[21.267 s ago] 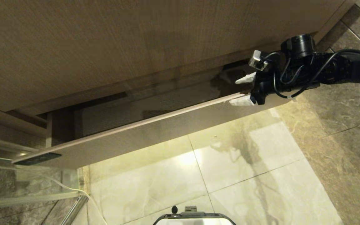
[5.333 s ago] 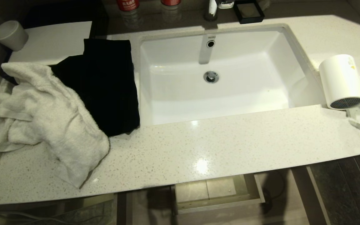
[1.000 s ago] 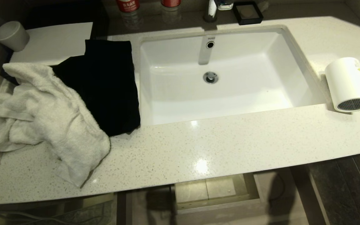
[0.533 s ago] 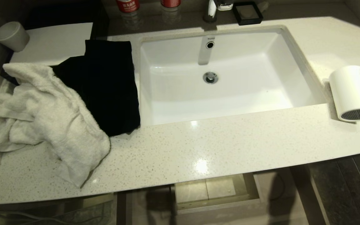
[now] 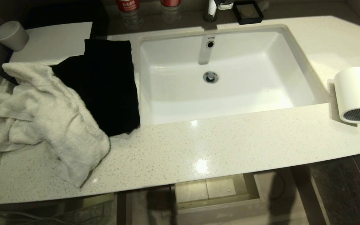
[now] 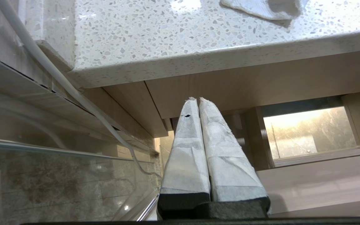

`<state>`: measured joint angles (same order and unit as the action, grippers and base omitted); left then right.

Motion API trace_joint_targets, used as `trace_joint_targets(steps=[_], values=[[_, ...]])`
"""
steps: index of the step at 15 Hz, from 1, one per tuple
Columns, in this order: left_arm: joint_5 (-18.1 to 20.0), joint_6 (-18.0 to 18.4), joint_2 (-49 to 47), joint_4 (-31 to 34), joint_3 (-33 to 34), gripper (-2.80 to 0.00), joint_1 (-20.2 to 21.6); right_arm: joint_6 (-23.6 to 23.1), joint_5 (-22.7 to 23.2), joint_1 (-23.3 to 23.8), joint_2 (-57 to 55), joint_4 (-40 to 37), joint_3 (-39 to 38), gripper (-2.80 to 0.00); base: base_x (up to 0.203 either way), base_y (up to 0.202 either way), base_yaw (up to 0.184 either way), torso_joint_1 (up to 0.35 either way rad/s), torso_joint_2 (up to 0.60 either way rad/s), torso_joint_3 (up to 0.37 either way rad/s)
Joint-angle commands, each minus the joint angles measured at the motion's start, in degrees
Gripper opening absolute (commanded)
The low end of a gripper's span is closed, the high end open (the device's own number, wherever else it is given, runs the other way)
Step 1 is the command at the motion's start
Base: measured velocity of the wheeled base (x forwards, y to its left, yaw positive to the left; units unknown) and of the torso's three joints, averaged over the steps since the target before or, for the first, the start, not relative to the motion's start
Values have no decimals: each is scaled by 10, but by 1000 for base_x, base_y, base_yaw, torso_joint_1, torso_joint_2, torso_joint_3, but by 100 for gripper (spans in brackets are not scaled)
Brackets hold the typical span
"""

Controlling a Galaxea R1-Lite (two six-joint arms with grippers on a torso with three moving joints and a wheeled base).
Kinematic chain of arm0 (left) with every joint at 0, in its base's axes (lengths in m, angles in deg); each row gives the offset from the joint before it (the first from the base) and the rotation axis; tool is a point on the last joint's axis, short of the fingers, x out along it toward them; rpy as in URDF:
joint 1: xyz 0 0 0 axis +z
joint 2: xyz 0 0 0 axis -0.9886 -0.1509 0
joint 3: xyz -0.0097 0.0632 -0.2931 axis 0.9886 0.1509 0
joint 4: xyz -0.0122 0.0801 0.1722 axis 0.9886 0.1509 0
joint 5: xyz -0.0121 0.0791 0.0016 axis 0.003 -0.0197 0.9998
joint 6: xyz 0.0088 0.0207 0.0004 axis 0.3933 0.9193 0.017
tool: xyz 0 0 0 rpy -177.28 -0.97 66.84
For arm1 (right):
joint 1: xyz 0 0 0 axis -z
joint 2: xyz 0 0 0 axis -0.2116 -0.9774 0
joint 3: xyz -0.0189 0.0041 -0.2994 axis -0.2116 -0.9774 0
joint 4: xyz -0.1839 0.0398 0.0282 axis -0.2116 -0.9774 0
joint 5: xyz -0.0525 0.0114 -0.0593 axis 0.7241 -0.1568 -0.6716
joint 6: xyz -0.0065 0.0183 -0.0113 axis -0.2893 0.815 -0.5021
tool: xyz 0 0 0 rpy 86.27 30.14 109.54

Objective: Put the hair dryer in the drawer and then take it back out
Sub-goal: Pick up the hairdryer

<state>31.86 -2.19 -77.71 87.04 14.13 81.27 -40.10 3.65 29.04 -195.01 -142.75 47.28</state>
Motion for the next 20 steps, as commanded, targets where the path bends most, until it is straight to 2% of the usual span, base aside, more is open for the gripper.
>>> trace_joint_targets(steps=[1, 11, 14, 18, 20], values=[[1, 0, 0, 0, 1, -280, 0, 1, 8, -4, 10, -4, 0, -280, 0, 0, 0, 0, 0, 0], [0, 0, 0, 0, 1, -280, 0, 86, 13, -7, 97, -1, 0, -280, 0, 0, 0, 0, 0, 0], [0, 0, 0, 1, 1, -280, 0, 155, 13, -7, 153, -1, -1, -280, 0, 0, 0, 0, 0, 0], [0, 0, 0, 0, 1, -280, 0, 202, 0, -8, 213, -4, -6, -280, 0, 0, 0, 0, 0, 0], [0, 0, 0, 0, 0, -280, 0, 257, -9, -12, 243, -8, -11, -280, 0, 0, 0, 0, 0, 0]])
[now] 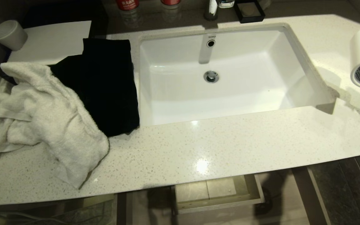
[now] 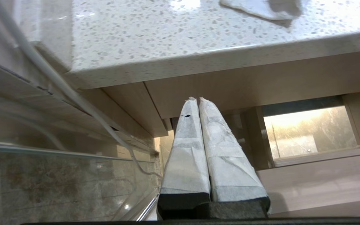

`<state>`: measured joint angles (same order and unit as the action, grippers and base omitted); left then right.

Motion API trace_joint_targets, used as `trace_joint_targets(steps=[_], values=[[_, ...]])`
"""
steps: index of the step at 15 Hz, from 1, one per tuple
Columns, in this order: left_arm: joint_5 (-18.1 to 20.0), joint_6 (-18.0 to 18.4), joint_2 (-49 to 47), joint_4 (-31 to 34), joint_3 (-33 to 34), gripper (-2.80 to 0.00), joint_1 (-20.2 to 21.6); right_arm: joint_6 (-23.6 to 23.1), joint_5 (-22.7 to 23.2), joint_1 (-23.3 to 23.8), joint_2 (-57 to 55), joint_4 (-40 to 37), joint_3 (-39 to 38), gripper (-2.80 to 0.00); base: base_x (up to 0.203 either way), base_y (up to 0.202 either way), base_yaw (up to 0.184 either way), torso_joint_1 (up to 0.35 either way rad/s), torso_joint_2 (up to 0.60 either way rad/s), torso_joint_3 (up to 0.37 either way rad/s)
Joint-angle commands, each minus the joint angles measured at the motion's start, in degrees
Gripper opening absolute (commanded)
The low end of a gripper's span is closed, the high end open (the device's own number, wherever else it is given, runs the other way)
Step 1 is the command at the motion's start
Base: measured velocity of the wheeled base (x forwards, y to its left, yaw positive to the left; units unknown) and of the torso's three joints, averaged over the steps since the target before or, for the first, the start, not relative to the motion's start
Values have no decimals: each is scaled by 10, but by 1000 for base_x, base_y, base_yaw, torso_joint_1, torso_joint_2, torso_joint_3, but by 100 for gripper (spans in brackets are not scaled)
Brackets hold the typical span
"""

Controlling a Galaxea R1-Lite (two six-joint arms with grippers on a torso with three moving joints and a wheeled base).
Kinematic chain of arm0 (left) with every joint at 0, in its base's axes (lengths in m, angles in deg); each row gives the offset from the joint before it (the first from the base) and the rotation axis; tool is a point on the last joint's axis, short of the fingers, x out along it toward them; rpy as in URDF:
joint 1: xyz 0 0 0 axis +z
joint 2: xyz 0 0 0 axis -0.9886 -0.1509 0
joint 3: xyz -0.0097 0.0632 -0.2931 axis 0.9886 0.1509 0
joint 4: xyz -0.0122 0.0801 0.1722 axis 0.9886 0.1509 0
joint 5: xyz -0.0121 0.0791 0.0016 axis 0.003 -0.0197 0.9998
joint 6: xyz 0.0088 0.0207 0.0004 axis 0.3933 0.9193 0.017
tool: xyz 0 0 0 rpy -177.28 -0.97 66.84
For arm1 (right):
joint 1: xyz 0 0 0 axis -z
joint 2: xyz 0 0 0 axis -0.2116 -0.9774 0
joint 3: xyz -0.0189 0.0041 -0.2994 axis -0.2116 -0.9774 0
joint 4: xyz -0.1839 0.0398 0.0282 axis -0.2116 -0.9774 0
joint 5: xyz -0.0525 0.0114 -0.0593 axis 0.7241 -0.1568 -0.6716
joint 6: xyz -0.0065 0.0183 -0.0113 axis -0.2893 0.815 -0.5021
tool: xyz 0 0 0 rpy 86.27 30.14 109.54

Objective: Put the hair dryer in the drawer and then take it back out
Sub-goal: Pick up the hairdryer, then put it into the drawer

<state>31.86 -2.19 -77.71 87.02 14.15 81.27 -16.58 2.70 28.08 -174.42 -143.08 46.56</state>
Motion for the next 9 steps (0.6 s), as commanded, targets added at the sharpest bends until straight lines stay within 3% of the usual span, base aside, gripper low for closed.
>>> trace_joint_targets(steps=[1, 3, 4, 6, 9], values=[[0, 0, 0, 0, 0, -280, 0, 23, -1, -3, 38, -5, -4, -280, 0, 0, 0, 0, 0, 0], [0, 0, 0, 0, 1, -280, 0, 104, -25, -22, 69, 0, -12, -280, 0, 0, 0, 0, 0, 0], [0, 0, 0, 0, 0, -280, 0, 122, -34, -30, 83, -4, -16, -280, 0, 0, 0, 0, 0, 0], [1, 0, 0, 1, 0, -280, 0, 129, -44, -38, 92, -2, -19, -280, 0, 0, 0, -144, 156, -19], [1, 0, 0, 0, 0, -280, 0, 134, -45, -47, 99, 1, -20, -280, 0, 0, 0, -335, 261, -59]])
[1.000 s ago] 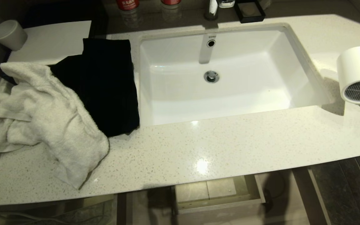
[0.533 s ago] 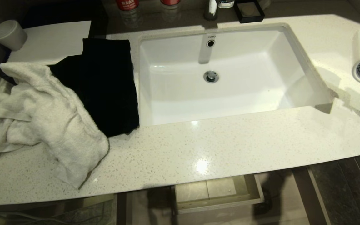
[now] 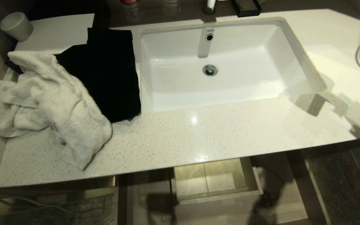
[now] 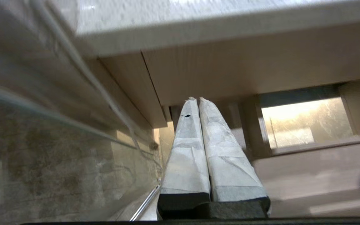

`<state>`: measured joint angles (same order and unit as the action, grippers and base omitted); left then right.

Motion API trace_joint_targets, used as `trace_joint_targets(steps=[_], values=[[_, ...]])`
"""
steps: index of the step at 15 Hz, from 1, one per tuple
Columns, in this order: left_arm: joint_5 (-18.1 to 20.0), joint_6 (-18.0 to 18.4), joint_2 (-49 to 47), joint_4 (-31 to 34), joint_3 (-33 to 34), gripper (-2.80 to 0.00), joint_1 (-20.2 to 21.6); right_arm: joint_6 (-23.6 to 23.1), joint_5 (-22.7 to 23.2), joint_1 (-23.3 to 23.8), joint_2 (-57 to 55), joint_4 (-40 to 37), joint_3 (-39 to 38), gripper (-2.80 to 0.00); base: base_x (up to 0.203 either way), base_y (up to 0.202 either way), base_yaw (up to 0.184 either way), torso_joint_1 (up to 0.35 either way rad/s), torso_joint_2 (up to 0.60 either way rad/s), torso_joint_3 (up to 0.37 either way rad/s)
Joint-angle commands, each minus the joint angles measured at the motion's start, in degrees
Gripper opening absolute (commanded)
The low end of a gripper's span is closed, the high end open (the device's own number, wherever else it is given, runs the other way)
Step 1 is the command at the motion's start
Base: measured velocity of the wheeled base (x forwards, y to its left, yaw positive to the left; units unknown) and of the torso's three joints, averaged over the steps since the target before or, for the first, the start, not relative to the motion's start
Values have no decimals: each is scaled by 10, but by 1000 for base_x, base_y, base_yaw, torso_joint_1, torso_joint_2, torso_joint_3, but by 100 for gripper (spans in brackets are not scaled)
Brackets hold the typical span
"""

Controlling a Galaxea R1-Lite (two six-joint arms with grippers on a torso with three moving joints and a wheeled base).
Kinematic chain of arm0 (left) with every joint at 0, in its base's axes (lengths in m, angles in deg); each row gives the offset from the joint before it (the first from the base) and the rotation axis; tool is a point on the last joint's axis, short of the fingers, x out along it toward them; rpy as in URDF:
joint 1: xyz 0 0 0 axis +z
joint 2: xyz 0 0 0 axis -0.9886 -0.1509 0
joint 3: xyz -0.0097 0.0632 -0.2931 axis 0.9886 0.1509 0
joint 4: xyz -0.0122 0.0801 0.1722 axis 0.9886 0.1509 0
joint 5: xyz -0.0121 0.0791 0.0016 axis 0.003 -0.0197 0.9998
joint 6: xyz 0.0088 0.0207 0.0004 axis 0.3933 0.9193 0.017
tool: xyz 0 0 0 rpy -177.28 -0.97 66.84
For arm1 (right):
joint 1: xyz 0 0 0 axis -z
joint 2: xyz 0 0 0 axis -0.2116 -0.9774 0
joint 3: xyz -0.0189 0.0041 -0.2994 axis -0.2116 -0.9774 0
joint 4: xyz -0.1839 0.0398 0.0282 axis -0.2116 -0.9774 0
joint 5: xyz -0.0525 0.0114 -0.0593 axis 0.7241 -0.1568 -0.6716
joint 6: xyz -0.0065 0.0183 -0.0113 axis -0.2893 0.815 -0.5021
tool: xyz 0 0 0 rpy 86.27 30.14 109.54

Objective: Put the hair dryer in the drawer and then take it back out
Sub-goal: Put it into the drawer

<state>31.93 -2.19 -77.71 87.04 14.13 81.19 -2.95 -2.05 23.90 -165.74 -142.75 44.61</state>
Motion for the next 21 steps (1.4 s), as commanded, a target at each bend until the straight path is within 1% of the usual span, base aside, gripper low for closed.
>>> trace_joint_targets(steps=[1, 4, 5, 6, 7, 10, 11, 12, 13, 15, 17, 19, 20, 21], values=[[0, 0, 0, 0, 1, -280, 0, -1, 2, -5, 16, -2, 0, -280, 0, 0, 0, -370, 261, -90], [-1, 0, 0, 0, 1, -280, 0, 19, 3, -5, 22, -1, -2, -280, 0, 0, 0, -364, 250, -118], [-1, 0, 0, 0, 0, -280, 0, 51, 3, -6, 24, 1, -5, -280, 0, 0, 0, -349, 218, -139], [0, 0, 0, 0, 0, -280, 0, 74, 3, -7, 29, 8, -10, -280, 0, 0, 0, -359, 209, -139], [-1, 0, 0, 0, 0, -280, 0, 109, 2, -9, 37, 29, -23, -280, 0, 0, 0, -349, 193, -149], [-1, 0, 0, 0, 1, -280, 0, 145, -19, -25, 53, 67, -48, -280, 0, 0, 0, -330, 166, -172], [-1, 0, 0, 0, 1, -280, 0, 146, -19, -26, 54, 68, -49, -280, 0, 0, 0, -331, 135, -189], [-1, 0, 0, 0, 0, -280, 0, 162, -20, -38, 58, 89, -58, -280, 0, 0, 0, -309, 119, -194], [-1, 0, 0, 0, 0, -280, 0, 167, -20, -40, 60, 94, -61, -280, 0, 0, 0, -320, 117, -201], [-1, 0, 0, 0, 0, -280, 0, 167, -21, -43, 67, 101, -71, -280, 0, 0, 0, -298, 80, -216], [-1, 0, 0, 0, 1, -280, 0, 168, -21, -50, 89, 115, -115, -280, 0, 0, 0, -291, 61, -232], [-1, 0, 0, 0, 1, -280, 0, 168, -25, -51, 94, 116, -123, -280, 0, 0, 0, -281, 33, -244], [-1, 0, 0, 0, 0, -280, 0, 172, -46, -53, 96, 116, -125, -280, 0, 0, 0, -273, 12, -258], [-1, 0, 0, 0, 0, -280, 0, 172, -47, -53, 97, 116, -126, -280, 0, 0, 0, -269, 7, -261]])
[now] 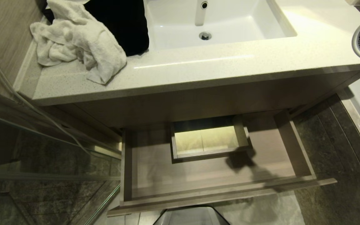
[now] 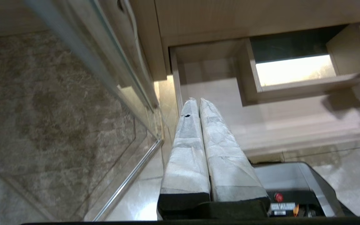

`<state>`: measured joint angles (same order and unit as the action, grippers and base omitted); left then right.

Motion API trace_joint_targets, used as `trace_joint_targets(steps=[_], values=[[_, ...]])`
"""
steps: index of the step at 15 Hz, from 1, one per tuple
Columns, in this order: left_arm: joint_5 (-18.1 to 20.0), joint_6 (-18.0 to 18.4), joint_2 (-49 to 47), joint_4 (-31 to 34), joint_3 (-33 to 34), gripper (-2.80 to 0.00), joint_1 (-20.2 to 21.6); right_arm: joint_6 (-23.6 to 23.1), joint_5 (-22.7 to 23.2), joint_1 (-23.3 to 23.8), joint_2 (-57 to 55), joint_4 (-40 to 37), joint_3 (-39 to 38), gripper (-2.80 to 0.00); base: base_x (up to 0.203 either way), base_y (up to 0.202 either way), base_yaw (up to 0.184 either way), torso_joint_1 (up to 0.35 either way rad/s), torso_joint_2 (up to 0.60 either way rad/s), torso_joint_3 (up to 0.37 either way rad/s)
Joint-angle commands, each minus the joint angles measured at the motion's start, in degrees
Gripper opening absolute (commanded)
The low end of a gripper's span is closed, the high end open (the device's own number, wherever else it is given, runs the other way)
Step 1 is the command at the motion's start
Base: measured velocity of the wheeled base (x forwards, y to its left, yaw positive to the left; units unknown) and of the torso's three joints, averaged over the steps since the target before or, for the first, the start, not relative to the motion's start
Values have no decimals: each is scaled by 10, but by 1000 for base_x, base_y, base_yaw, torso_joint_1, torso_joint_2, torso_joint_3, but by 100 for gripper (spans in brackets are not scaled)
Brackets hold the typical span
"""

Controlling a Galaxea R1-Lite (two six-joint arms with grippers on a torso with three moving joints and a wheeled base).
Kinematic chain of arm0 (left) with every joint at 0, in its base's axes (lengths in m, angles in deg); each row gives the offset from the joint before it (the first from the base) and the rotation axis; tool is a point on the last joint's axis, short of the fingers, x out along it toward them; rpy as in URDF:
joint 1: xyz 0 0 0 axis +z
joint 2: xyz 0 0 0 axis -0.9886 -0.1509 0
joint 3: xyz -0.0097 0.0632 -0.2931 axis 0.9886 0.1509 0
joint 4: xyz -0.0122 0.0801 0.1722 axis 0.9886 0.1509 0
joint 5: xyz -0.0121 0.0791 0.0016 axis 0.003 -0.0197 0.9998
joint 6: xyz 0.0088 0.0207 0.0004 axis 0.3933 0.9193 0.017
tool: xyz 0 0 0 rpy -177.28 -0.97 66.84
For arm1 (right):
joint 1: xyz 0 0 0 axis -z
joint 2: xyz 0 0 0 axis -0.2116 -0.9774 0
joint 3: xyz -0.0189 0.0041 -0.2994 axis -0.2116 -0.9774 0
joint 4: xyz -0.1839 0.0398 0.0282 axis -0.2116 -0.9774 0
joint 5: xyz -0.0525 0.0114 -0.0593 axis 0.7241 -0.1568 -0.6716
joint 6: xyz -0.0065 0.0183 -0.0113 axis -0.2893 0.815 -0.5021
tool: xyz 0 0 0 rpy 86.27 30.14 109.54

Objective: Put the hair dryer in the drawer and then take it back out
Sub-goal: Put it into the drawer

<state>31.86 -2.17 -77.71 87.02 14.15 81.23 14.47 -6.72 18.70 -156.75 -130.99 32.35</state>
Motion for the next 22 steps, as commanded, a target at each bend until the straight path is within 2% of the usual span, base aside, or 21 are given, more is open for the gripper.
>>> trace_joint_targets(steps=[1, 4, 9, 12, 15, 18, 21, 22], values=[[0, 0, 0, 0, 0, -280, 0, -2, 0, -2, 7, -2, -3, -280, 0, 0, 0, -249, 0, -261], [0, 0, 0, 0, 1, -280, 0, 15, -56, -14, 22, 12, -29, -280, 0, 0, 0, -260, 82, -168], [0, 0, 0, 0, 1, -280, 0, 24, -72, -25, 45, 57, -87, -280, 0, 0, 0, -181, 313, 103], [0, 0, 0, 0, 0, -280, 0, 28, -97, -29, 62, 129, -196, -280, 0, 0, 0, -181, 329, 153], [1, 0, 0, 0, 0, -280, 0, 35, -131, -34, 62, 198, -250, -280, 0, 0, 0, -182, 349, 161], [0, 0, 0, 0, 1, -280, 0, 42, -139, -36, 61, 208, -255, -280, 0, 0, 0, -200, 377, 167], [1, 0, 0, 0, 1, -280, 0, 76, -176, -49, 54, 320, -347, -280, 0, 0, 0, -258, 484, 220], [0, 0, 0, 0, 0, -280, 0, 80, -184, -53, 37, 331, -355, -280, 0, 0, 0, -305, 564, 245]])
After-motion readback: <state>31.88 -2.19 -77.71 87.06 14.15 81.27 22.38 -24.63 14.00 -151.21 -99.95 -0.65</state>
